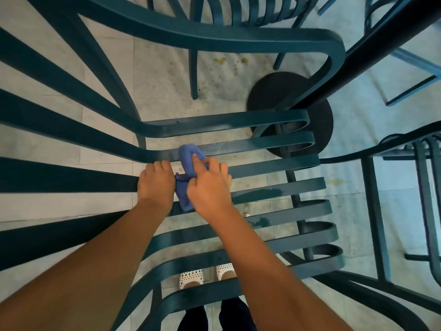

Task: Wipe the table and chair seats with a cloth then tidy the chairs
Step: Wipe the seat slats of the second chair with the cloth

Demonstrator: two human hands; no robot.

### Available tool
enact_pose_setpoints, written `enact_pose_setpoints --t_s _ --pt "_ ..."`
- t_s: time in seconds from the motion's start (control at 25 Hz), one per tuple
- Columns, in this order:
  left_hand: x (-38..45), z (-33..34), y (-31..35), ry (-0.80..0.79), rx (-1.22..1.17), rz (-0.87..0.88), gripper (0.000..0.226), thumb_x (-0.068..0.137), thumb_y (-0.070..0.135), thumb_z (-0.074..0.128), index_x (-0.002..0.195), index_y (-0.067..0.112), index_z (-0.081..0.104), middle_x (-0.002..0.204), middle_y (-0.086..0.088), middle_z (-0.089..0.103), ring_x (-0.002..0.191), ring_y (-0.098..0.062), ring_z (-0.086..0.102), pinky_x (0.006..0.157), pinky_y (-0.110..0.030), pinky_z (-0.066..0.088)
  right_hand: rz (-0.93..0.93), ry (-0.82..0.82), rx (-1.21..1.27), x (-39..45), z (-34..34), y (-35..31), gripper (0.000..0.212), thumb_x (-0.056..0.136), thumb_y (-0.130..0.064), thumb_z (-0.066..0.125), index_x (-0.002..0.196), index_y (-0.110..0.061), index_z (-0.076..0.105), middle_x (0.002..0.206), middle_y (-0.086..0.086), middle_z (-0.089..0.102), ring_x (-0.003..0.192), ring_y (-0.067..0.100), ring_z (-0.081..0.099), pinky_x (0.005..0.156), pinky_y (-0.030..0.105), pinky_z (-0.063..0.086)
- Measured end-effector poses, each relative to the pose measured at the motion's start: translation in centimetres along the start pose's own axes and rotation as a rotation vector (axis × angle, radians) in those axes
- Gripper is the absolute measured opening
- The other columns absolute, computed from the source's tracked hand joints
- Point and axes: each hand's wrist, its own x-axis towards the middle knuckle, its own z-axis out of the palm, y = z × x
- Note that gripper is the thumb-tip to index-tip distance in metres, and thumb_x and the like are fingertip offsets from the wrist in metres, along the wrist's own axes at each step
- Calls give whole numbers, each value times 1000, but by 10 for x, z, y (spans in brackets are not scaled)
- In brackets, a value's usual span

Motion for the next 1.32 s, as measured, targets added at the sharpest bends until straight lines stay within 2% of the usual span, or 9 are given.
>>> enact_pose_setpoints --t_s 0.12,0.2,0.36,0.56,0.72,0.96,1.08,1.16,1.32 --pt "-3 5 1 -23 50 48 38 94 20 49 128 7 35 128 -9 49 117 -23 49 95 -30 39 -124 -251 -267 2 19 -3 75 94 -39 41 150 -30 -8 157 2 -17 140 33 -23 111 52 -13" --pt "-2 7 -1 -12 141 93 44 93 27 51 130 8 34 126 -8 48 114 -21 49 94 -29 38 -181 -295 -369 6 40 -10 83 95 -40 44 147 -25 -20 154 4 -27 137 31 -32 110 50 -20" --pt "-7 11 1 12 145 125 44 95 37 43 129 11 31 126 -5 50 113 -20 50 96 -31 34 -207 -148 -375 4 42 8 73 96 -44 38 148 -30 -12 157 4 -17 140 29 -26 107 51 -21" --pt "-9 27 17 83 -203 141 47 93 44 45 130 16 46 120 -12 56 105 -32 52 95 -47 32 -90 -34 -271 2 26 50 67 96 -43 39 150 -33 1 159 2 -8 142 28 -20 108 50 -20" --pt "-3 31 41 26 -262 93 54 94 53 33 140 25 34 131 -8 43 120 -32 39 107 -52 16 -74 15 -240 4 20 65 66 95 -42 40 150 -34 4 159 1 -6 143 27 -19 111 51 -15" --pt "2 30 53 56 -343 -6 74 79 69 19 132 26 48 135 -12 45 125 -40 36 109 -61 5 -52 209 -174 5 -2 122 63 90 -37 52 147 -30 26 158 2 13 145 27 -5 112 52 -10" --pt "5 30 57 44 -293 7 67 84 67 26 129 24 49 132 -13 48 122 -38 40 106 -60 14 37 251 -145 5 -3 120 63 90 -33 51 147 -32 24 158 1 9 145 27 -9 112 49 -12" --pt "8 29 66 113 -308 88 63 86 64 31 119 18 58 113 -16 57 103 -39 51 92 -55 31 58 242 -154 5 4 109 62 92 -31 47 148 -34 19 159 0 4 144 28 -14 112 48 -14" --pt "14 23 97 211 -343 227 52 89 48 34 103 8 63 89 -16 61 80 -36 56 73 -45 40 -47 280 -185 8 4 125 60 85 -34 43 145 -29 33 155 5 23 145 31 6 113 53 -2"
